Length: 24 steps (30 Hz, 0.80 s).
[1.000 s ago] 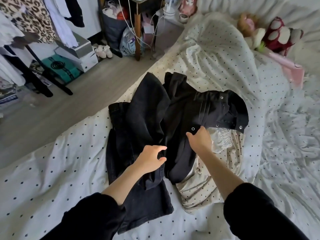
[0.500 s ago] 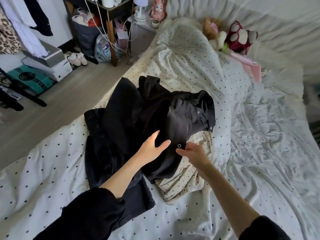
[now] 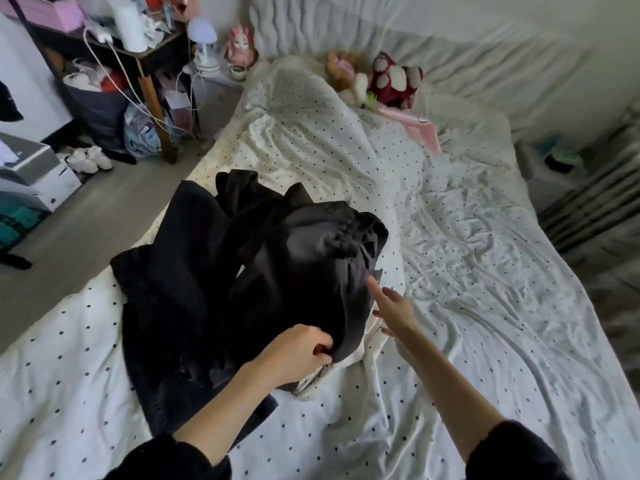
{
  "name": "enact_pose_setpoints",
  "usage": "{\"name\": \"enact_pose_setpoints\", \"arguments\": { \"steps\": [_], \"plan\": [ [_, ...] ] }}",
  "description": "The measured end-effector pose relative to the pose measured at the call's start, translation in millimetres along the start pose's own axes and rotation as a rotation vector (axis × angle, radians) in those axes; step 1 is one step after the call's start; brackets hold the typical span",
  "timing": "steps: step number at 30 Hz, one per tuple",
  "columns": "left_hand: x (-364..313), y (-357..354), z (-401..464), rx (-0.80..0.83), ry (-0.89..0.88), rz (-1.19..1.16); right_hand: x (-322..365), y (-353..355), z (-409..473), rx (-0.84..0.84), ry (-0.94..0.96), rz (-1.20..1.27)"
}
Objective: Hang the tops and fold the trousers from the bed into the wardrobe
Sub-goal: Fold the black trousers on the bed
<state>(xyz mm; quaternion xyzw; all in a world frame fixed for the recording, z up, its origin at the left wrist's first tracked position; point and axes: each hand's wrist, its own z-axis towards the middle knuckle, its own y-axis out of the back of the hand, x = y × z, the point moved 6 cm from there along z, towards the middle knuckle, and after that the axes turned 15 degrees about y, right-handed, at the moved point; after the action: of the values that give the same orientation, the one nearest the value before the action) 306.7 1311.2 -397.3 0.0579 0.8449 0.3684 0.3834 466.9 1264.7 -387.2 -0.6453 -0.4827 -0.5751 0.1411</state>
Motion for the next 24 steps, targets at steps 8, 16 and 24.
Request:
{"name": "enact_pose_setpoints", "arguments": {
  "steps": [8, 16, 24],
  "plan": [
    [2.0, -12.7, -15.2, 0.065, -0.029, 0.234, -23.9, -40.5, 4.5, 0.107, -0.072, -0.339],
    [16.1, 0.0, 1.5, 0.013, 0.085, -0.052, -29.3, 5.2, -14.7, -0.03, -0.044, -0.166],
    [-49.9, -25.2, 7.1, 0.044, 0.036, 0.222, -14.7, 44.1, -56.1, -0.052, -0.079, 0.2]
  ]
}}
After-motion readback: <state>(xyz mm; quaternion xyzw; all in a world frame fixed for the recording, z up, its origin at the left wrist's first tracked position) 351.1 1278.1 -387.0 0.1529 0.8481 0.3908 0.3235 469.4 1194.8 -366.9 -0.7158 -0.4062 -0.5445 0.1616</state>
